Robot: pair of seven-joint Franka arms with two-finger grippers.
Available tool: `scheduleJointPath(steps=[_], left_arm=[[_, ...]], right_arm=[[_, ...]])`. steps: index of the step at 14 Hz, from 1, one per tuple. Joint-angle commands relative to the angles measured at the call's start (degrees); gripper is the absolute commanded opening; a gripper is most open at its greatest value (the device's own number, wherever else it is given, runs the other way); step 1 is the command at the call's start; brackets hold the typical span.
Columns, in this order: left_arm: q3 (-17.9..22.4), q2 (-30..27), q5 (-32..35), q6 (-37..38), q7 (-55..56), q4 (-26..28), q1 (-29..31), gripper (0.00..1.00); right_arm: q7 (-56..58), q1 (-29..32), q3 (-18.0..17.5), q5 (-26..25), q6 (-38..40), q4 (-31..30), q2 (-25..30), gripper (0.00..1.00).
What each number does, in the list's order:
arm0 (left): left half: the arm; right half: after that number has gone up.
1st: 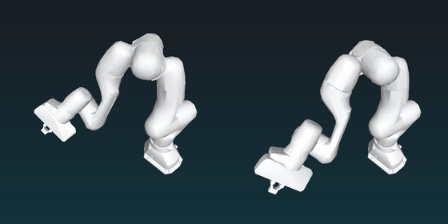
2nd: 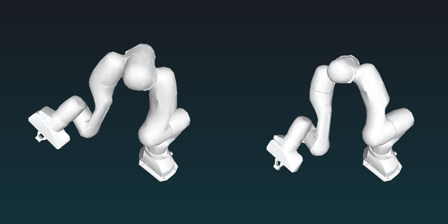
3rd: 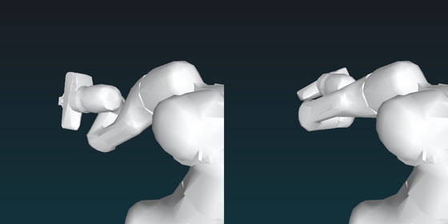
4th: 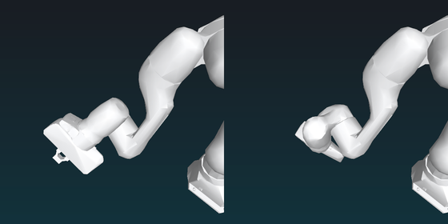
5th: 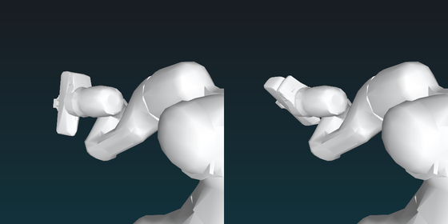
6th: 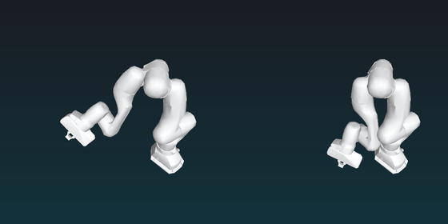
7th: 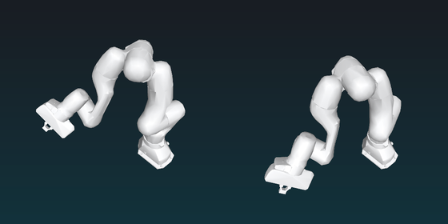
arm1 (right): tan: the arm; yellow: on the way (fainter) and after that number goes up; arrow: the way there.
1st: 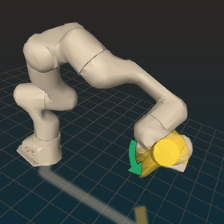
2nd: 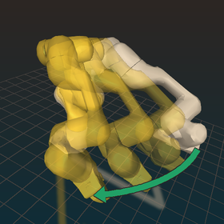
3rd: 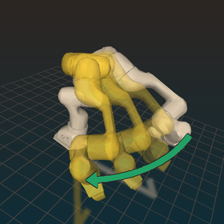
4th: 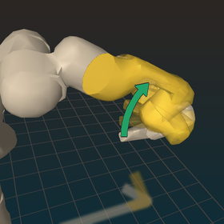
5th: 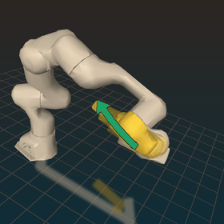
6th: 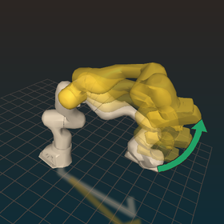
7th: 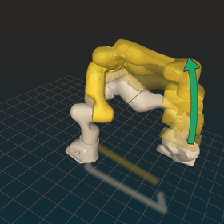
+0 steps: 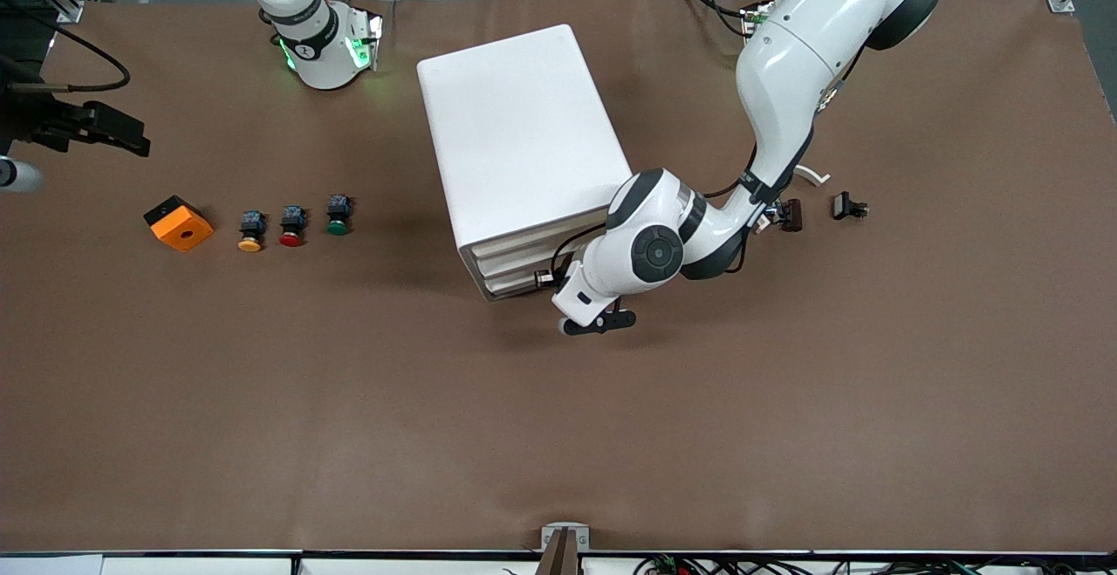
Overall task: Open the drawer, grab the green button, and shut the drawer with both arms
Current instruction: 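Push the bottom drawer shut with the left gripper while the right gripper withdraws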
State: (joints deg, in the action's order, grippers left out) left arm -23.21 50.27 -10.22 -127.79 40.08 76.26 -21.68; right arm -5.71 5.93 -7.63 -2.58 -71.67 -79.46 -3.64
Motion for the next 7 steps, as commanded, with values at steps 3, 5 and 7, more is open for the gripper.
scheduleJointPath(steps=[3,5,7], left_arm=[[-1.5,-0.9,-0.4,1.2,-0.3,0.6,0.6,0.81],[-1.1,-1.3,-0.1,1.2,-1.6,0.3,1.2,1.00],[-0.3,-3.5,0.5,1.2,-1.7,0.2,3.1,1.00]], right_arm=[[-5.9,0.0,-0.9,-0.1,4.9,2.7,0.2,1.00],[-5.4,1.3,-0.6,1.6,6.7,2.6,1.5,1.00],[-5.2,1.7,-0.5,1.7,7.0,1.3,3.5,1.00]])
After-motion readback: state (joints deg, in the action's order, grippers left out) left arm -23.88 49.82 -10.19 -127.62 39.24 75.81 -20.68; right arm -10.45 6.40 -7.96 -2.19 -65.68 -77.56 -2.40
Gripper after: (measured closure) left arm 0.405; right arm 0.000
